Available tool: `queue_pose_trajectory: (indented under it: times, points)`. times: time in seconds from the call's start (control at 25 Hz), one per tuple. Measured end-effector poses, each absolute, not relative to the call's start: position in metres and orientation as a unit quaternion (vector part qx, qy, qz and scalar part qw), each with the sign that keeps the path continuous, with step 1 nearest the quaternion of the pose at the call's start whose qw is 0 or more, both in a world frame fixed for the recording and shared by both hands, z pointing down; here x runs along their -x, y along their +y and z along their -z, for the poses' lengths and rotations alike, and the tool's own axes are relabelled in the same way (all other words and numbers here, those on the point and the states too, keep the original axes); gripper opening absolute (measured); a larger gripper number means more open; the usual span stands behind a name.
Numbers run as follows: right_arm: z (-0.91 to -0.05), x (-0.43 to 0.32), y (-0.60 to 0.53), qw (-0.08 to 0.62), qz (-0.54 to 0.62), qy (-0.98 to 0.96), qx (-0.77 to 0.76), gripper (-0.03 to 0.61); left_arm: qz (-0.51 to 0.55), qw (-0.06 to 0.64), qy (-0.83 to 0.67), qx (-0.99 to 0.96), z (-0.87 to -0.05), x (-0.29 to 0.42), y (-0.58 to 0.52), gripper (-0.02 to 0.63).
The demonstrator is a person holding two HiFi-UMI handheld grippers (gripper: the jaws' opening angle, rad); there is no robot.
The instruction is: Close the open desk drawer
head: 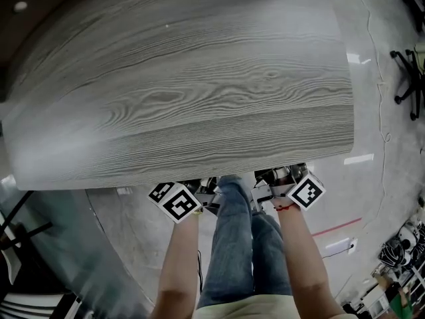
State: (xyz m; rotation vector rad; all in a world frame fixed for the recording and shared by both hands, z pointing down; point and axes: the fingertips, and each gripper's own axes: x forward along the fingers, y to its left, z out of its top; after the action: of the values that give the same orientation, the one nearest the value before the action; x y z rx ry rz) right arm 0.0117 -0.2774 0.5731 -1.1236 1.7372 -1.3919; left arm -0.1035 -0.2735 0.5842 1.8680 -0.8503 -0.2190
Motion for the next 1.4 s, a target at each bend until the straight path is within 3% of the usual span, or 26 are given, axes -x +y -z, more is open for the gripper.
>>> queue_pose_trajectory:
  times: [0.32, 1.12, 1.4]
  points:
    - [-0.565, -0.004, -0.266, 0.29, 0.517, 0.687, 0.421, -0.005, 0.101, 0.486, -0.347, -0.796, -0.565, 0.092, -0.264, -0.003]
    - [-0.551, -0.022, -0.179, 0.144, 0.462, 0.751, 0.449, 0.0, -0.027, 0.394, -0.423, -0.816, -0.557, 0.07, -0.177, -0.003]
    - [-0.529, -0.03, -0.141, 0.124, 0.45, 0.76, 0.452, 0.0, -0.029, 0.385, -0.441, -0.81, -0.536, 0.057, -0.135, -0.003]
